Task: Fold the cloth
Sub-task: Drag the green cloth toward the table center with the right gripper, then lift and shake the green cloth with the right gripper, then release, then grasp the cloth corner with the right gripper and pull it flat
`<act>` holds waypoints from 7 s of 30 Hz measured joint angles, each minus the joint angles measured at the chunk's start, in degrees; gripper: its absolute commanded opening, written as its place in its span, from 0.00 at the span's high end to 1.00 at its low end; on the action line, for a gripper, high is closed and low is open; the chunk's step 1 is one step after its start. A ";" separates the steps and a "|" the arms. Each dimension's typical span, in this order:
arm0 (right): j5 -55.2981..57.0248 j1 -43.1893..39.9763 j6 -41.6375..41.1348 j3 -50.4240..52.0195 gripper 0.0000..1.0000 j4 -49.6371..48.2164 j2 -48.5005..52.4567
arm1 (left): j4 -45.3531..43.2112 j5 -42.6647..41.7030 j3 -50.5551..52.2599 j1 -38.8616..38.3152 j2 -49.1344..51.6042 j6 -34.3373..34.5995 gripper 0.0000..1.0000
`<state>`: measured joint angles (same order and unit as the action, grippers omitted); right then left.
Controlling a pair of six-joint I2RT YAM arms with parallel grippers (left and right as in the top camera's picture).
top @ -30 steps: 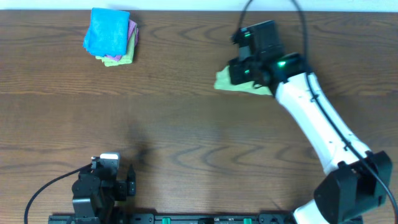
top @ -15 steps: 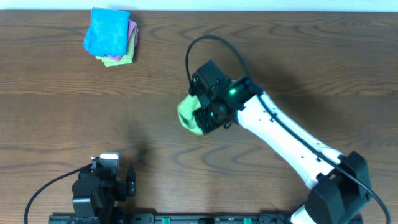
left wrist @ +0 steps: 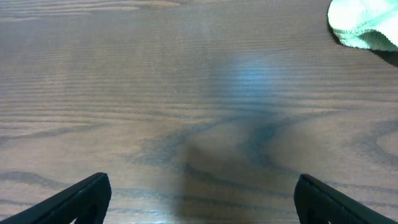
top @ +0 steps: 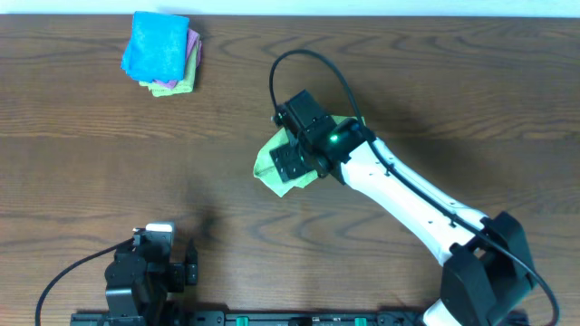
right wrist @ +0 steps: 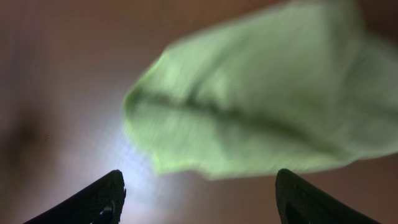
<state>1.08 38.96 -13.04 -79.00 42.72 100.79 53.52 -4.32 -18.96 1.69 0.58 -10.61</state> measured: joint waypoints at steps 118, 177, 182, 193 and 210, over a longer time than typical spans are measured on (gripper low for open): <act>-18.75 -7.63 1.95 -4.61 0.99 -16.35 -2.71 | -0.02 0.00 0.00 0.00 0.00 -0.02 0.05; -15.50 -11.43 17.11 -4.63 0.45 8.33 15.47 | -7.96 -10.34 0.63 0.00 0.00 1.64 0.05; -14.49 -11.43 17.09 -4.63 0.50 6.75 15.93 | -7.96 -10.34 0.63 0.00 0.00 1.64 0.05; -14.12 -11.43 16.55 -4.63 0.57 2.51 18.03 | -7.96 -10.34 0.63 0.00 0.00 1.73 0.05; -11.91 -11.45 14.49 -4.63 0.99 2.43 18.01 | -7.96 -10.36 0.63 0.00 0.00 1.77 0.05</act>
<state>-10.83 27.51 1.45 -83.64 45.15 118.80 45.56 -14.68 -18.33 1.69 0.58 -8.84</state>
